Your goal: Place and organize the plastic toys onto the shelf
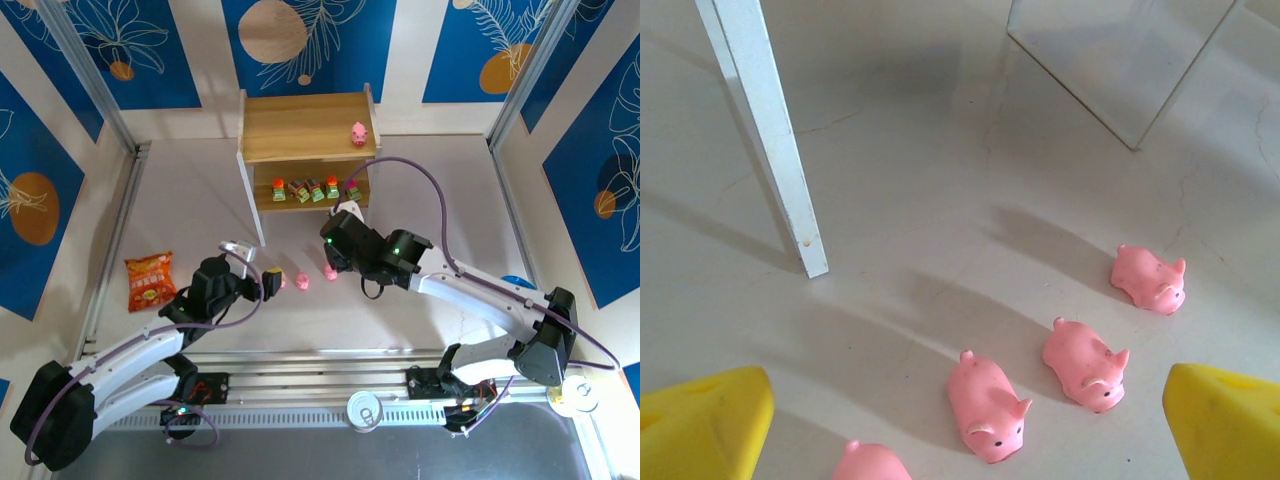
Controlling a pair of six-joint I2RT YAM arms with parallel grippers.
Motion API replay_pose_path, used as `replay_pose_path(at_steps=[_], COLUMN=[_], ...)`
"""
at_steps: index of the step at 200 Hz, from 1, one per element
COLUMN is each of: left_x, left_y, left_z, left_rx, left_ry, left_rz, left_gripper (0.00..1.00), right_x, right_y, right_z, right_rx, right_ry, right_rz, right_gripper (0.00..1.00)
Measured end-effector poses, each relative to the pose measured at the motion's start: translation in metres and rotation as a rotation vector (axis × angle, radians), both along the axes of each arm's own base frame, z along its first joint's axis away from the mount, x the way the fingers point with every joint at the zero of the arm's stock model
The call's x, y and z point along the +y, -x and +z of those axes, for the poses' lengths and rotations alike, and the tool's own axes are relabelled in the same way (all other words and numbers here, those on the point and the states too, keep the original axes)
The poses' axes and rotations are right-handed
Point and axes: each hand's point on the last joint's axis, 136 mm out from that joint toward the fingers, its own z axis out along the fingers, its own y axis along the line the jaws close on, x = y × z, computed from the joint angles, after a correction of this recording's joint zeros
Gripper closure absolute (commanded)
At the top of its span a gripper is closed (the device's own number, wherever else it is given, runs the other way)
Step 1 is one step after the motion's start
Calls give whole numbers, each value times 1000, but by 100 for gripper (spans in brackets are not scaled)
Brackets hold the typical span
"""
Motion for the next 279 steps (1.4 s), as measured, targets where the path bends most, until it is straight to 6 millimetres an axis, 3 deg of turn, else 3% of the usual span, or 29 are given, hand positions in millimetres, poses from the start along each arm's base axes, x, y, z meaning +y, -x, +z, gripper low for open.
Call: replay_pose_path(at_steps=[40, 155, 242, 279], left_x=[3, 10, 11, 11], left_y=[-1, -4, -4, -4], left_z=[-4, -18, -20, -20], left_rx=[6, 43, 46, 45], left_ry=[-17, -64, -70, -70], left_rz=[20, 55, 61, 61], left_gripper=[0, 0, 0, 0], right_x=[1, 18, 22, 21], right_y=[5, 3, -13, -21], right_z=[-32, -97, -150, -161], right_rx=[41, 127, 202, 217], right_ry=[-27, -54, -14, -16], right_rz=[-17, -29, -61, -75], right_gripper=[48, 48, 45, 45])
